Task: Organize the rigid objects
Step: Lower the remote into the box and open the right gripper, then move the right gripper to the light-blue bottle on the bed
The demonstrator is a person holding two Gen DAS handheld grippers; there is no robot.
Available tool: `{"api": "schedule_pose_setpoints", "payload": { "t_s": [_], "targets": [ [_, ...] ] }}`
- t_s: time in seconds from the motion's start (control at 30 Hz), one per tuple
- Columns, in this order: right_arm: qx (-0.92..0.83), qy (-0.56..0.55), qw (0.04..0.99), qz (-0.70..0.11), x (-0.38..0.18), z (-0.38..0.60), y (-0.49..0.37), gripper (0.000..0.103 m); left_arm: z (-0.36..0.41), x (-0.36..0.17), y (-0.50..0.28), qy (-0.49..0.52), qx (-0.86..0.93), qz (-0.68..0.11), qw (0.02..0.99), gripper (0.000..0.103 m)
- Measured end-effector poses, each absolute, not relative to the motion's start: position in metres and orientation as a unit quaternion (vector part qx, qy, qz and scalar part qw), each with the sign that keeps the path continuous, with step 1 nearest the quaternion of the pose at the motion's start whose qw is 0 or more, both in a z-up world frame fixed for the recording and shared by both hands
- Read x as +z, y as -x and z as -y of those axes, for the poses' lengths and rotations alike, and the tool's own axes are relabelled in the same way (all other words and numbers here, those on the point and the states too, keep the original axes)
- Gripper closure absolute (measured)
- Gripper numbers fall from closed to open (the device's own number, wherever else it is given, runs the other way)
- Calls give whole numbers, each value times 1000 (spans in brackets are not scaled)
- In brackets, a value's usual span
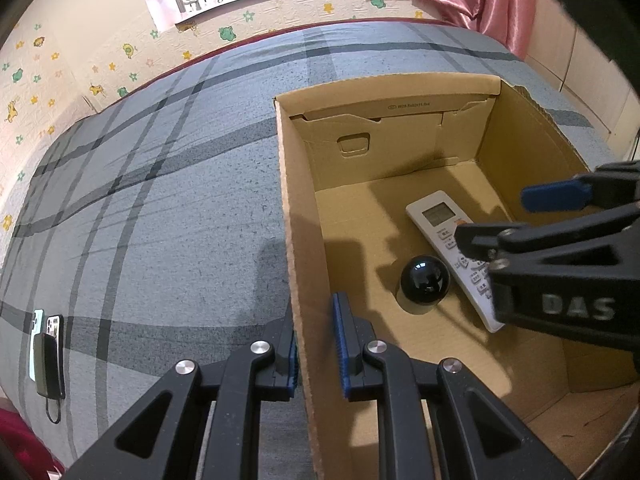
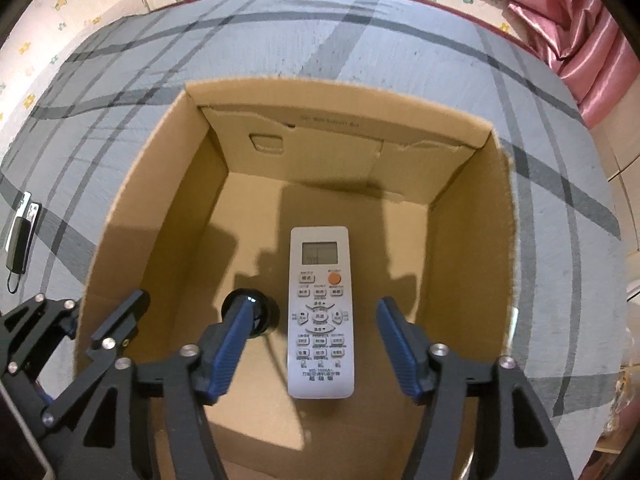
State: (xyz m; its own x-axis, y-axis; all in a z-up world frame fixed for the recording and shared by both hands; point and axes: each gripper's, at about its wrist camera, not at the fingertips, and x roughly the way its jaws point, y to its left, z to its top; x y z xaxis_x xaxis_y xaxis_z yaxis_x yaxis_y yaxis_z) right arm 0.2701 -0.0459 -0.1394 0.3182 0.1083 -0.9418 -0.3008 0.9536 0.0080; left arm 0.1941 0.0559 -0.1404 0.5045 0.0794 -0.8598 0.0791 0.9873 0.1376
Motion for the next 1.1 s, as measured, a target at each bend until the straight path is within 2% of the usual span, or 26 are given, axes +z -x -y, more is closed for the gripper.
{"api": "schedule_pose_setpoints", "payload": {
  "t_s": [0.07, 0.13, 0.2, 0.4, 1.1],
  "targets": [
    [125, 88, 812, -563, -132, 48, -267, 32, -55, -141, -194, -80, 1, -498, 864, 87],
    [122, 89, 819, -554, -123, 53, -262, 25, -54, -142, -193, -82, 1, -498, 864, 87],
    [120, 82, 823, -549, -114, 63, -259, 11, -54, -142, -193, -83, 2, -498, 863, 87],
    [108, 75, 836, -533, -98, 80, -255, 1, -53, -143, -194, -84, 2, -498, 863, 87],
    [54, 45, 861, -504, -68, 165, -246, 0, -55, -144, -193, -79, 1, -498, 863, 87]
  ]
}}
